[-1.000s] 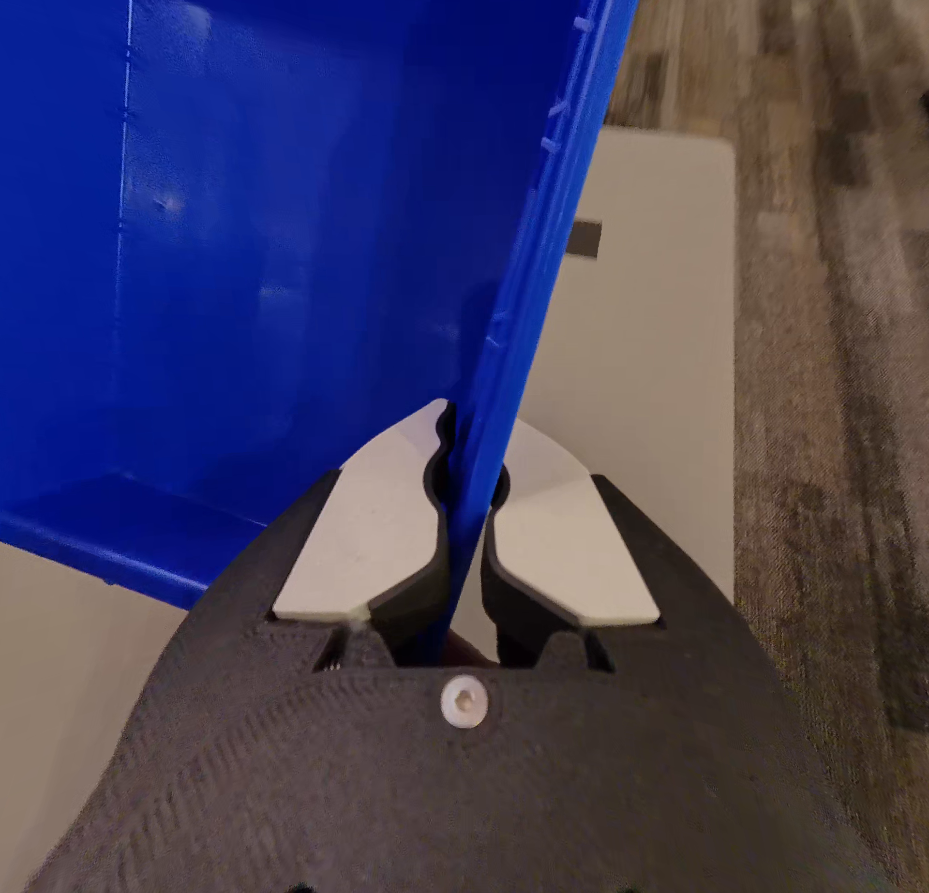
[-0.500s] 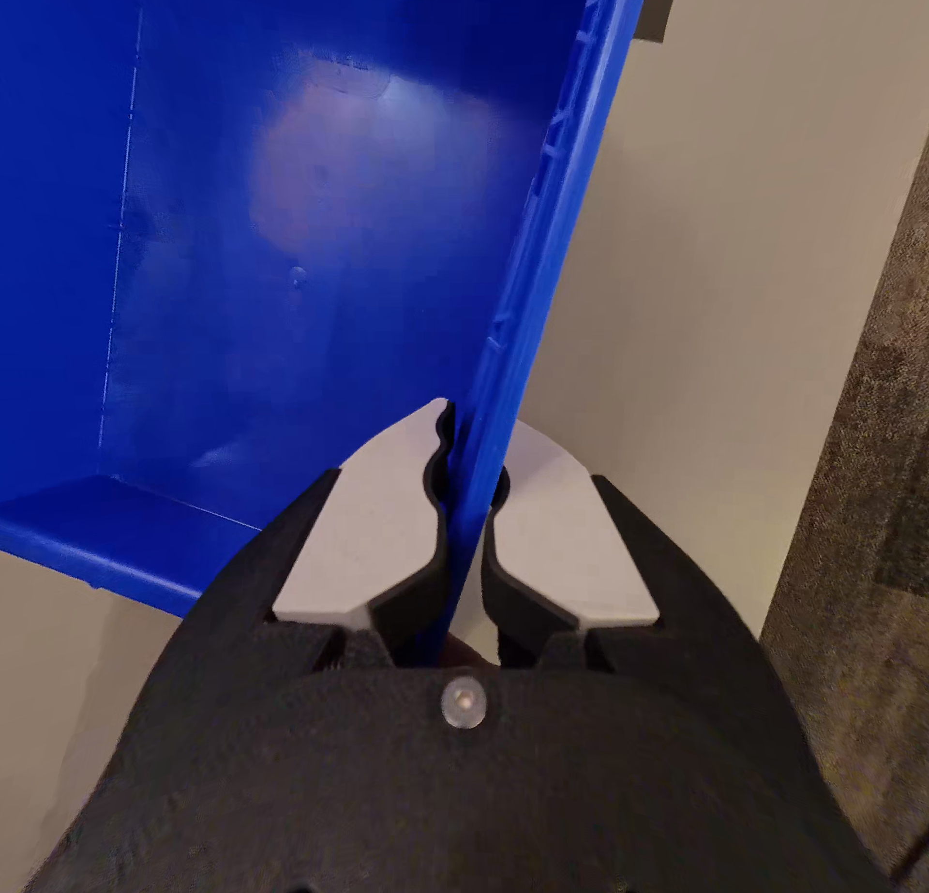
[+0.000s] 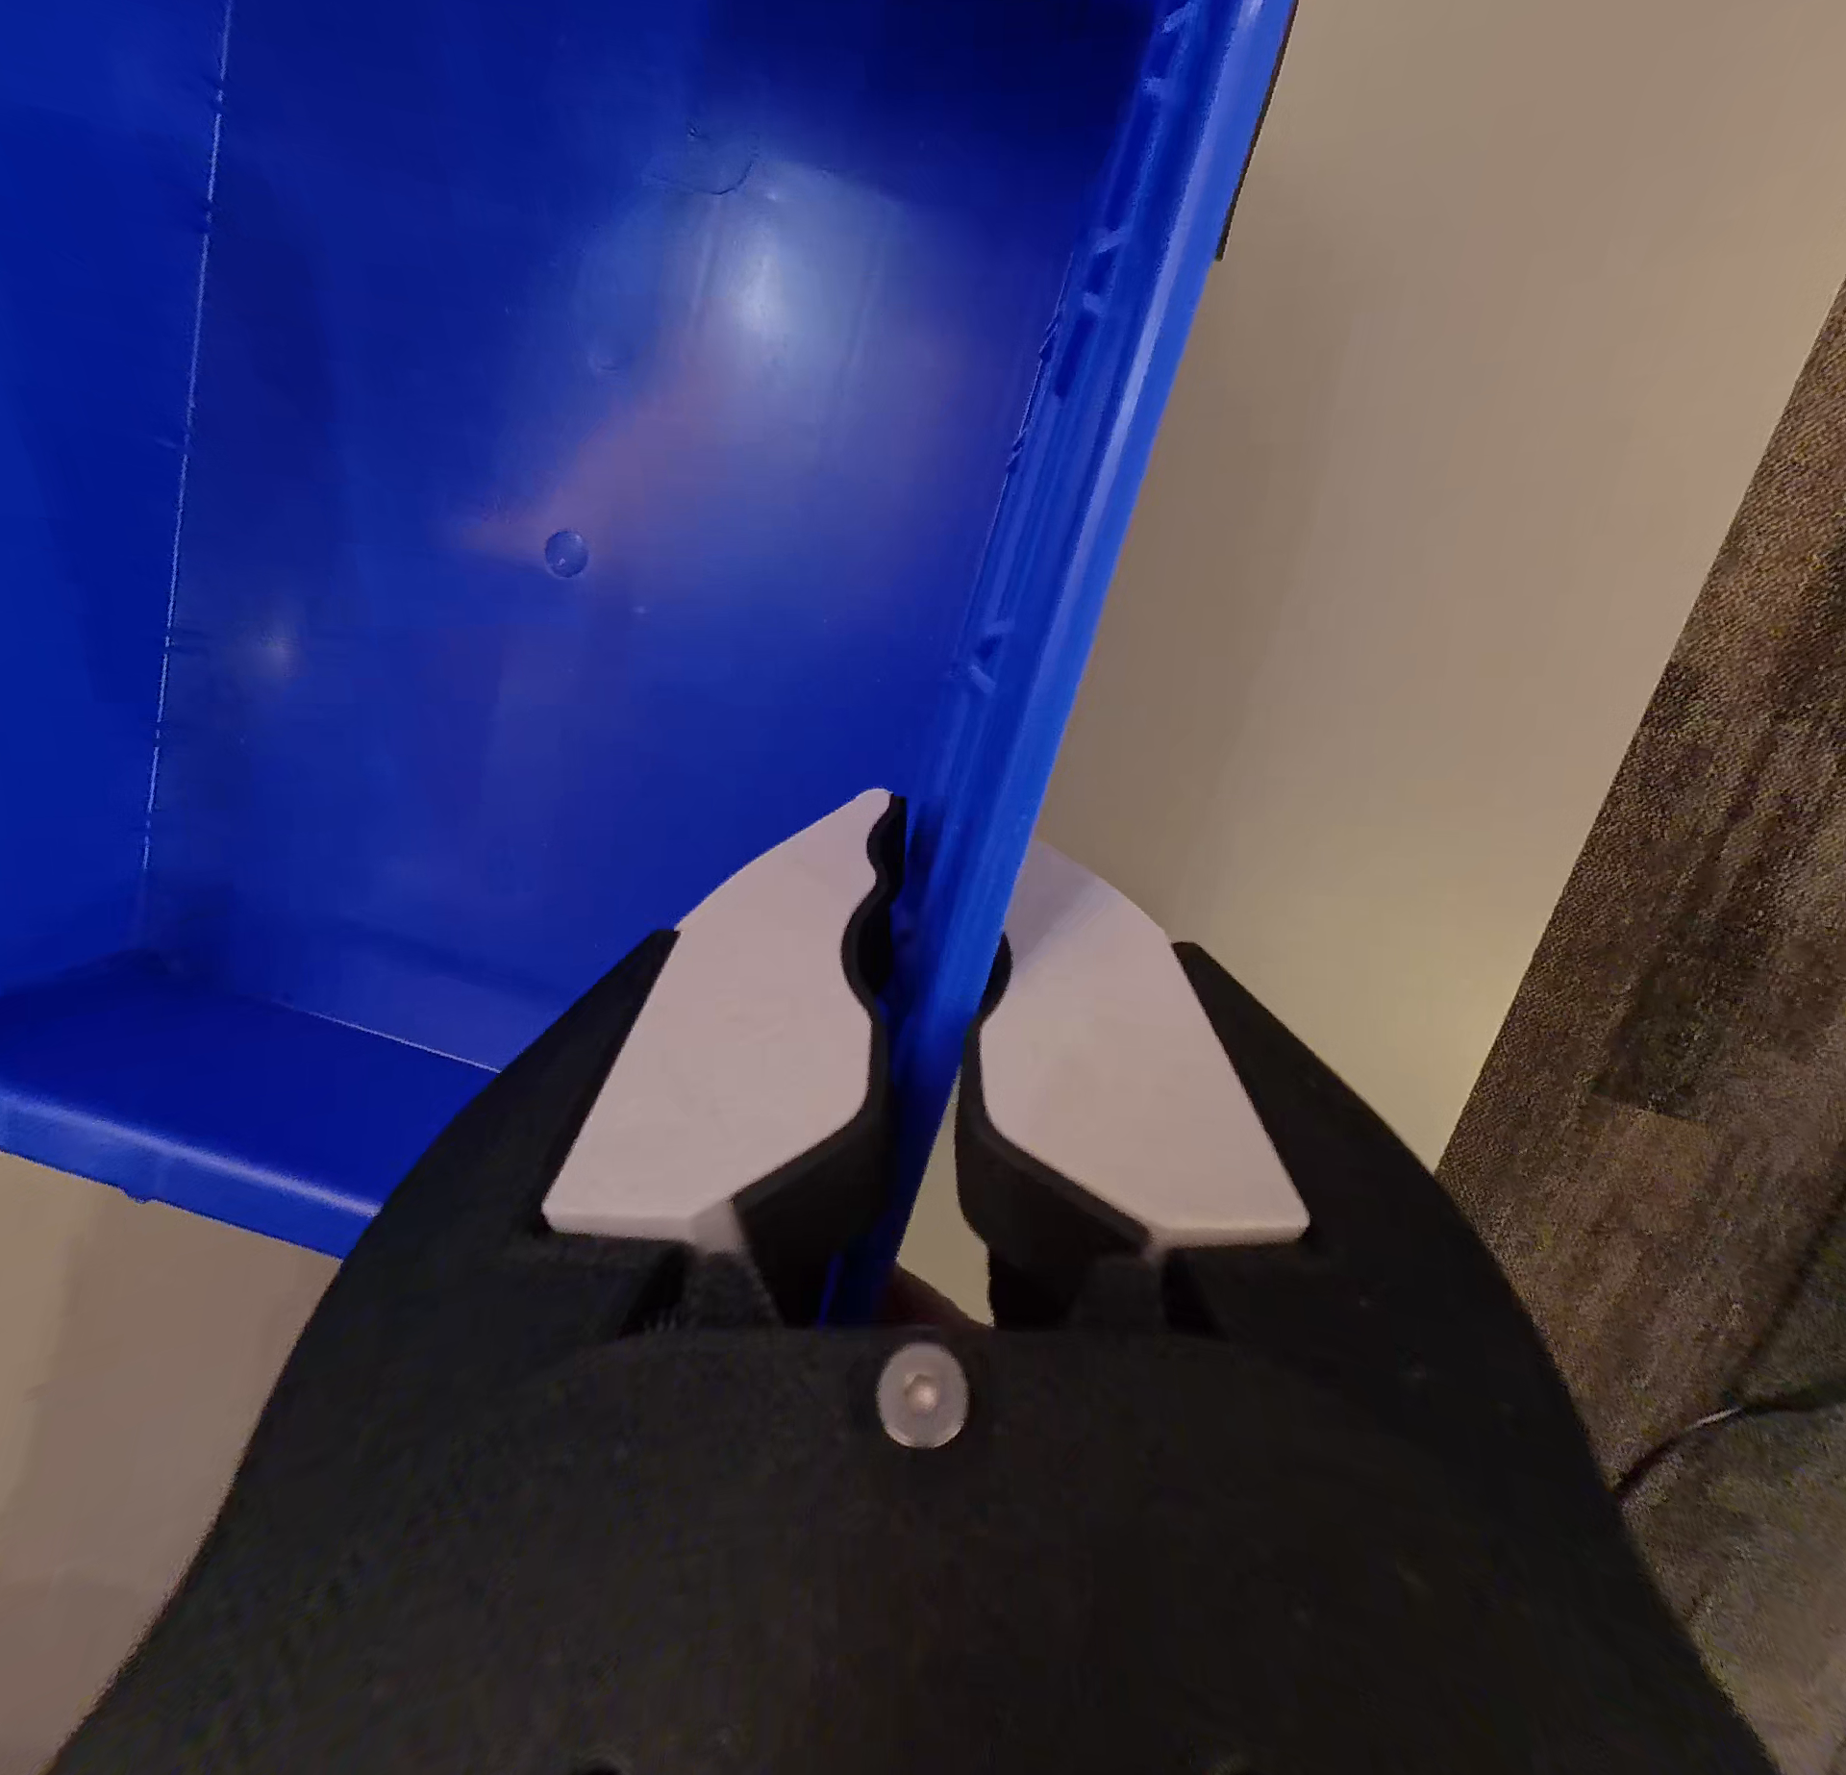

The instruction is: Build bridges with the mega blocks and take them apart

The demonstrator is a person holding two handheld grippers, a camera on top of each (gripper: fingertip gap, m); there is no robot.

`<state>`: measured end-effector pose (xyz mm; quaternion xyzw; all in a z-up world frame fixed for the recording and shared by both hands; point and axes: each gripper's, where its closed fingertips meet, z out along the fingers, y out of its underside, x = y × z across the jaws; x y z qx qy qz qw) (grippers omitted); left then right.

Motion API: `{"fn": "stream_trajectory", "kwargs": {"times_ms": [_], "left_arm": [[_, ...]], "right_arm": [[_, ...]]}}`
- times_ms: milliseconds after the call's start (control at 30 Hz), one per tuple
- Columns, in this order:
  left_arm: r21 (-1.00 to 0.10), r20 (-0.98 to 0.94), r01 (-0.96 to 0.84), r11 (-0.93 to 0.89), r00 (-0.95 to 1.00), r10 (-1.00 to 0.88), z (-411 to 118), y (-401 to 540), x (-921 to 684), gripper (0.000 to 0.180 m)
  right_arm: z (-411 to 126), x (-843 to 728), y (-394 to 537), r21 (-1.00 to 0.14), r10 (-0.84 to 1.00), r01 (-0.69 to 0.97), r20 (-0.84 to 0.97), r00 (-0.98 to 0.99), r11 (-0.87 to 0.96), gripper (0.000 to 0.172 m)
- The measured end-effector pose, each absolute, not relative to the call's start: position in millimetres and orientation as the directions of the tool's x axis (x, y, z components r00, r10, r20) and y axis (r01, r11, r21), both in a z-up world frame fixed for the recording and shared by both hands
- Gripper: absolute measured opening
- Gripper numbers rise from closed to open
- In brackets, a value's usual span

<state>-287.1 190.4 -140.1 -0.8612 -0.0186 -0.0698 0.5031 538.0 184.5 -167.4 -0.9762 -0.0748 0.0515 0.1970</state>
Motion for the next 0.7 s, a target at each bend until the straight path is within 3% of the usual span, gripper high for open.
{"fn": "stream_trajectory", "kwargs": {"times_ms": [267, 333, 367, 400, 467, 567, 600, 667, 700], "left_arm": [[-0.875, 0.127, 0.083, -0.477, 0.990, -0.061, -139, 187, -282, 0.003], [-0.878, 0.120, 0.052, -0.476, 0.986, -0.113, -137, 185, -279, 0.005], [-0.882, 0.133, 0.064, -0.467, 0.984, -0.116, -133, 182, -281, 0.019], [-0.891, 0.154, 0.087, -0.446, 0.981, -0.116, -125, 179, -284, 0.031], [-0.922, 0.169, 0.115, -0.369, 0.978, -0.119, -104, 171, -293, 0.036], [-0.959, 0.155, 0.111, -0.259, 0.976, -0.153, -73, 158, -296, 0.039], [-0.975, 0.141, 0.104, -0.196, 0.973, -0.185, -58, 152, -291, 0.034], [-0.994, 0.111, 0.102, -0.048, 0.959, -0.262, -25, 139, -275, 0.020], [-0.995, 0.095, 0.103, 0.014, 0.949, -0.300, -9, 132, -265, 0.016]], "right_arm": [[-166, 536, 188, -0.446, 0.182, 0.129, -0.077, 0.980, -0.885, 0.014], [-163, 531, 186, -0.450, 0.178, 0.082, -0.174, 0.969, -0.889, 0.039], [-160, 534, 185, -0.459, 0.158, 0.051, -0.197, 0.968, -0.887, 0.055], [-156, 537, 185, -0.483, 0.153, 0.039, -0.198, 0.968, -0.875, 0.062], [-143, 549, 182, -0.542, 0.138, 0.030, -0.159, 0.978, -0.840, 0.068], [-97, 564, 174, -0.706, 0.110, 0.020, -0.081, 0.991, -0.708, 0.062], [-74, 565, 169, -0.781, 0.109, 0.037, -0.040, 0.993, -0.623, 0.051], [-16, 562, 152, -0.922, 0.068, 0.139, 0.123, 0.990, -0.363, 0.029], [13, 557, 138, -0.955, 0.005, 0.207, 0.211, 0.977, -0.212, 0.032]]}}
